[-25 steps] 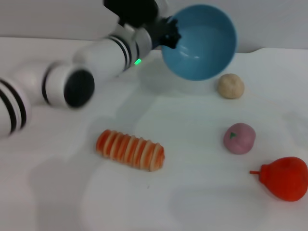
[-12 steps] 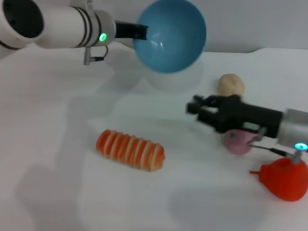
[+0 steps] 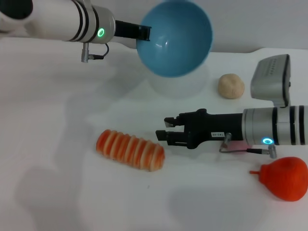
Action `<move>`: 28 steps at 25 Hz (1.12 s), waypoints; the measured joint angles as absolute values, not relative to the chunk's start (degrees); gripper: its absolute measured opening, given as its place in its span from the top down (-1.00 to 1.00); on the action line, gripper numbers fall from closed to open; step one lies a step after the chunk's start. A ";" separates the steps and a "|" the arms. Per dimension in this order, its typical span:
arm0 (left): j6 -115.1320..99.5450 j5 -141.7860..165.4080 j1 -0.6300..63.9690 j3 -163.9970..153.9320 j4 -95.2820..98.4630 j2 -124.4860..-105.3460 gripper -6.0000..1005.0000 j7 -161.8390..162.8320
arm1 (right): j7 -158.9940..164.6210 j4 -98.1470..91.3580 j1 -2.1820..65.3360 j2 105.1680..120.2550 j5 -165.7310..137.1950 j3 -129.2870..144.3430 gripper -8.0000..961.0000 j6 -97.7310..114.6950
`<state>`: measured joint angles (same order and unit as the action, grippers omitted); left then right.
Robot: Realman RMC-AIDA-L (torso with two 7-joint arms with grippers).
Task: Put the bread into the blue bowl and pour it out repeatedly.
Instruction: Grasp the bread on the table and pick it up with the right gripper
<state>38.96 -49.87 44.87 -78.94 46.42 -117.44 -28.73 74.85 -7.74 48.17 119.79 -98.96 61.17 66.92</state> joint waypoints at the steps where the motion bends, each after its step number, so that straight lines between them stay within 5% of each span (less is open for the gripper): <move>1: 41.39 -48.89 45.59 -77.83 46.40 -117.43 0.99 -28.70 | 74.87 -7.34 48.62 119.79 -98.96 61.57 -0.05 66.64; 28: 50.42 -46.58 47.87 -75.99 46.68 -117.69 0.99 -27.68 | 74.81 9.02 59.71 119.81 -101.51 58.44 -0.07 53.19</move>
<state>50.42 -46.58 47.87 -75.99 46.68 -117.69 -27.68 74.81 9.02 59.71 119.81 -101.51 58.44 53.19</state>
